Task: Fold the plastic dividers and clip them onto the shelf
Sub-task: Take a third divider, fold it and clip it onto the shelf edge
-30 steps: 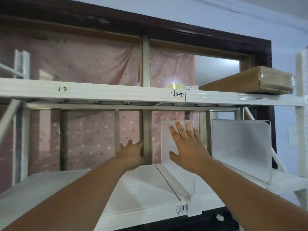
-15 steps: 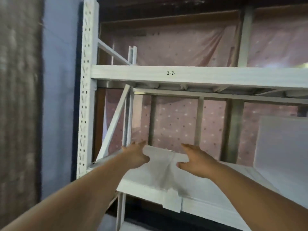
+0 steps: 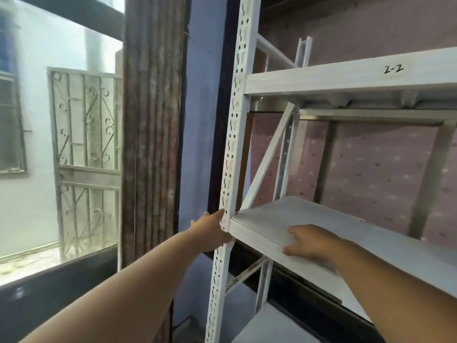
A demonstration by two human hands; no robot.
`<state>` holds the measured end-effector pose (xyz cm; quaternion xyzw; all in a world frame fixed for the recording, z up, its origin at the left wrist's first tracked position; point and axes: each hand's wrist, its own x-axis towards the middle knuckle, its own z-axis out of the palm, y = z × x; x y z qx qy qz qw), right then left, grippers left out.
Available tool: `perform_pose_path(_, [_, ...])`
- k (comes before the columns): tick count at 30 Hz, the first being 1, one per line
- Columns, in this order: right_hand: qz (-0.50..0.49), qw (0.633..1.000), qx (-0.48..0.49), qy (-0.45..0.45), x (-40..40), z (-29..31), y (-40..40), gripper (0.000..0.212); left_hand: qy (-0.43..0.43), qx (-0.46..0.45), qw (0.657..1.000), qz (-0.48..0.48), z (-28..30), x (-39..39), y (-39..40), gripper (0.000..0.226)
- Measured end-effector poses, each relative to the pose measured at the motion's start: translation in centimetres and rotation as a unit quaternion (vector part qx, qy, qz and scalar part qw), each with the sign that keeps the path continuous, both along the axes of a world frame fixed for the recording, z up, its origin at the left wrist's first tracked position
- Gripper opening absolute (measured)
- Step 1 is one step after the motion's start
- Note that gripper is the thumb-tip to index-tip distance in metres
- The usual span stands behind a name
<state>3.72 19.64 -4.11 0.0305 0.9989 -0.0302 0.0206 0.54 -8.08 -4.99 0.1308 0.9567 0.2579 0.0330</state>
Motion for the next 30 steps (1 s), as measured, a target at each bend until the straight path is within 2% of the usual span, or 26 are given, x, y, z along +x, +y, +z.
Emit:
perform_pose_path(5, [0.022, 0.999, 0.008, 0.029, 0.8, 1.2, -0.5, 0.080, -0.003, 0.016, 1.000, -0.013, -0.2, 0.0, 0.0, 0.077])
perform_pose_path(7, [0.028, 0.998, -0.020, 0.057, 1.4, 2.3, -0.5, 0.075, -0.021, 0.053, 0.998, -0.016, 0.6, 0.1, 1.0, 0.083])
perform_pose_path(10, [0.028, 0.993, -0.055, 0.101, 2.6, 4.6, -0.1, 0.069, -0.026, 0.115, 0.992, -0.045, 2.7, 0.4, 3.6, 0.075])
perform_pose_path(13, [0.028, 0.986, -0.098, 0.134, 4.5, 6.4, 0.9, 0.064, -0.054, 0.189, 0.980, -0.030, 5.5, 1.1, 7.3, 0.079])
perform_pose_path(15, [0.021, 0.976, -0.135, 0.172, 5.9, 7.0, 1.5, 0.060, -0.086, 0.303, 0.949, -0.023, 6.4, 1.5, 9.9, 0.076])
perform_pose_path(17, [0.007, 0.962, -0.176, 0.208, 7.1, 7.1, 2.3, 0.056, -0.098, 0.407, 0.906, -0.065, 6.8, 1.9, 12.6, 0.070])
perform_pose_path(21, [-0.012, 0.937, -0.232, 0.261, 9.1, 6.8, 4.9, 0.050, -0.123, 0.521, 0.826, -0.177, 7.3, 3.3, 18.0, 0.059])
perform_pose_path(23, [-0.027, 0.924, -0.258, 0.282, 9.9, 6.2, 6.4, 0.049, -0.136, 0.539, 0.796, -0.238, 7.8, 3.8, 20.5, 0.063])
perform_pose_path(25, [-0.047, 0.906, -0.292, 0.303, 10.6, 5.4, 7.8, 0.045, -0.139, 0.529, 0.783, -0.295, 8.4, 4.1, 22.2, 0.067])
perform_pose_path(28, [-0.057, 0.884, -0.330, 0.327, 11.4, 4.1, 8.8, 0.066, -0.115, 0.475, 0.799, -0.350, 8.8, 4.1, 24.0, 0.071])
perform_pose_path(30, [-0.063, 0.867, -0.366, 0.334, 11.4, 3.3, 8.9, 0.071, -0.095, 0.446, 0.811, -0.367, 8.7, 3.9, 24.6, 0.073])
